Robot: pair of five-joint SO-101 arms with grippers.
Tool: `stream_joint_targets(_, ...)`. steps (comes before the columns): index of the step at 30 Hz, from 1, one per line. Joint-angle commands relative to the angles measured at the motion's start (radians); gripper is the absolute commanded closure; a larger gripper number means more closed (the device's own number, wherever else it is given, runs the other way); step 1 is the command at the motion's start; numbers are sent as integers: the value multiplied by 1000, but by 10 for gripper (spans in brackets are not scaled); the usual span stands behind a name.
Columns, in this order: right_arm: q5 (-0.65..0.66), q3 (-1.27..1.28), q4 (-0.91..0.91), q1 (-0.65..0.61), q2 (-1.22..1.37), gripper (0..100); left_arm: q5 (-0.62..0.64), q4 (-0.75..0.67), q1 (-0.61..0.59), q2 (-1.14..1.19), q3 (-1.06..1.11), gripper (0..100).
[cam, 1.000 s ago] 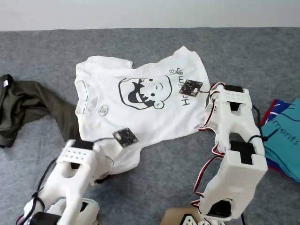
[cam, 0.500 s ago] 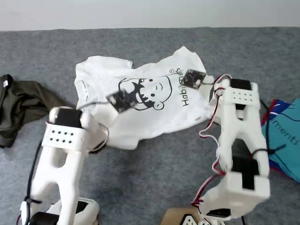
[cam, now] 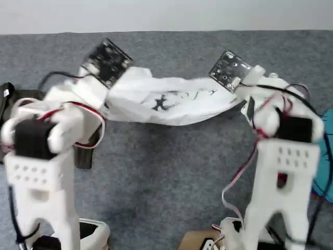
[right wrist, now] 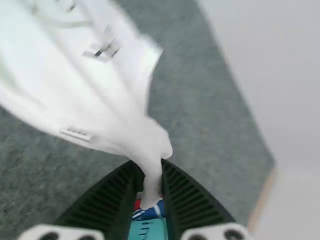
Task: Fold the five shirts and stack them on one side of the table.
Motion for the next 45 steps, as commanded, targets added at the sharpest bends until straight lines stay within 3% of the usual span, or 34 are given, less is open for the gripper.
stream_joint_targets(1, -37, -8, -1, 1, -166, 987, 5, 17, -8, -18, -217, 998)
stream_joint_targets(8, -38, -6, -22, 39, -375, 987, 2, 15, -8, -18, -550, 998)
stream_joint_targets(13, -38, -6, -79, 143, -476, 987, -107, 15, -8, -17, -780, 998)
stream_joint_targets(18, -97, -9, -101, 174, -611, 987, -117, 15, -9, -17, -938, 998)
stream_joint_targets(32, -101, -11, -142, 177, -872, 987, -117, 15, -130, -18, -1242, 997)
stream_joint_targets(38, -74, -6, -136, 271, -921, 987, -157, 15, -167, -18, -1299, 997)
stream_joint_targets(45, -63, -6, -134, 278, -949, 987, -184, 17, -167, -18, -1353, 997)
